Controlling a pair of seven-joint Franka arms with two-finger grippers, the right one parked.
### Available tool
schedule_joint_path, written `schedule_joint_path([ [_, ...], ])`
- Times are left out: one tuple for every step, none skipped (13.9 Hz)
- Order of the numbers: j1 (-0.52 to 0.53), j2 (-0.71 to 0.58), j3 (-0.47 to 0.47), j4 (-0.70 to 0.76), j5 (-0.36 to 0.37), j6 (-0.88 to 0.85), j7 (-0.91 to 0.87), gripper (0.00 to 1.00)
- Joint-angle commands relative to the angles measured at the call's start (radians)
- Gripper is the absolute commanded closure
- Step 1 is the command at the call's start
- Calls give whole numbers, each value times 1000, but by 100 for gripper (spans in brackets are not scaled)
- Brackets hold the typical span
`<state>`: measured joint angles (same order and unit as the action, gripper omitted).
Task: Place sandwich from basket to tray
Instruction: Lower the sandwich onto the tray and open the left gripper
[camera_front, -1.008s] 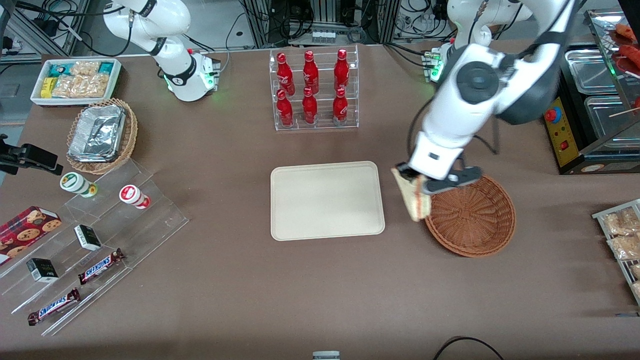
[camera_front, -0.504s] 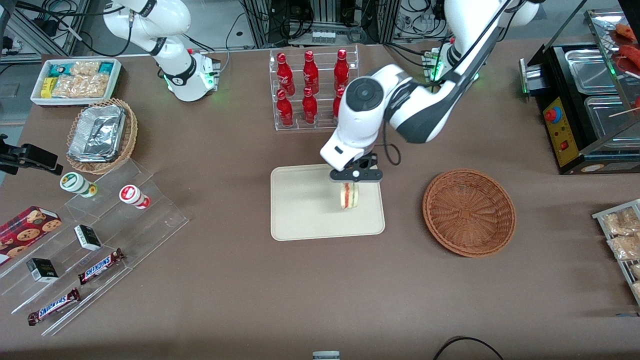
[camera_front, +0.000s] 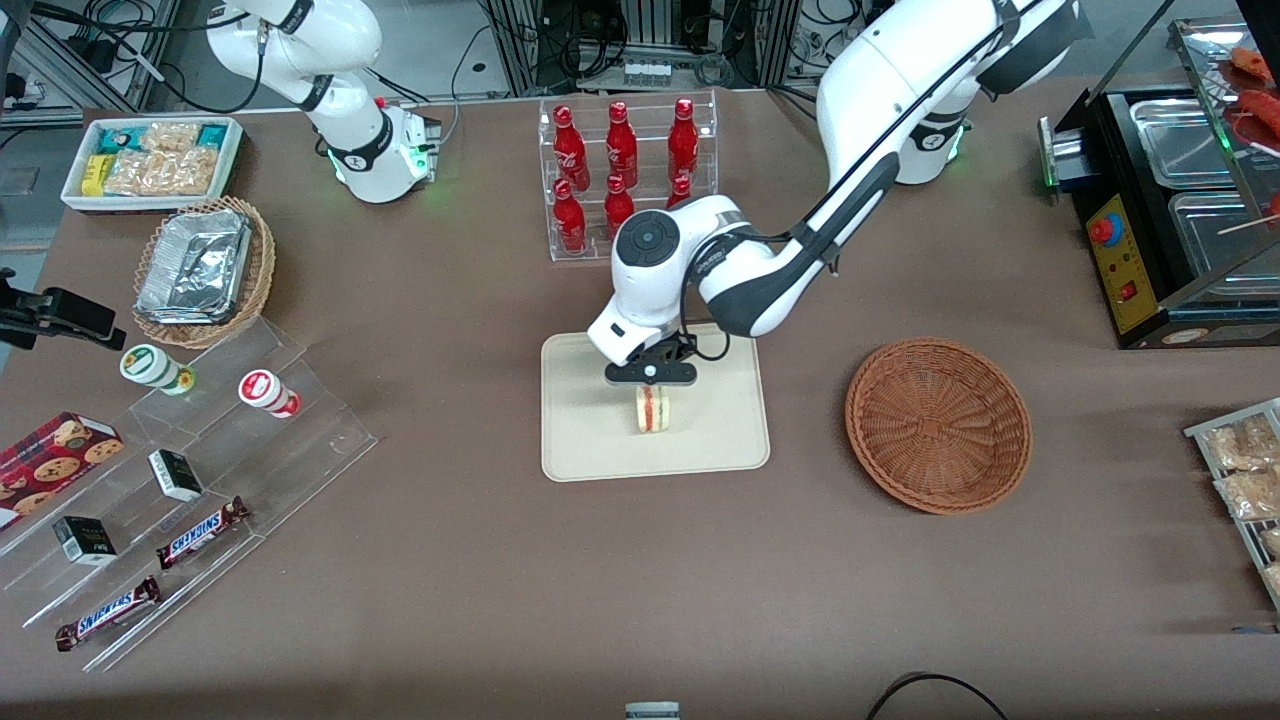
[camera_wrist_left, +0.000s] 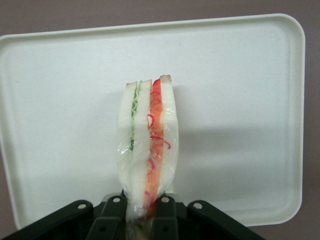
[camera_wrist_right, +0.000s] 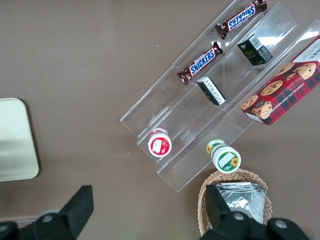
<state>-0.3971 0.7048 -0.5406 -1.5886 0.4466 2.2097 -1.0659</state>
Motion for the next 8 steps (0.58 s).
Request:
schedule_joint_path([
  [-26, 41, 13, 33, 69, 7, -66, 100],
  [-26, 50, 13, 33, 90, 7, -75, 100],
  [-26, 53, 13, 33, 104, 8, -80, 100],
  [-26, 61, 13, 35, 109, 18, -89, 100],
  [-26, 64, 13, 38, 110, 31, -97, 100],
  [-26, 68, 13, 36, 110, 48, -100, 100],
  [-25, 67, 13, 36, 110, 56, -101, 100],
  [-25, 67, 13, 38, 107, 56, -101, 74],
])
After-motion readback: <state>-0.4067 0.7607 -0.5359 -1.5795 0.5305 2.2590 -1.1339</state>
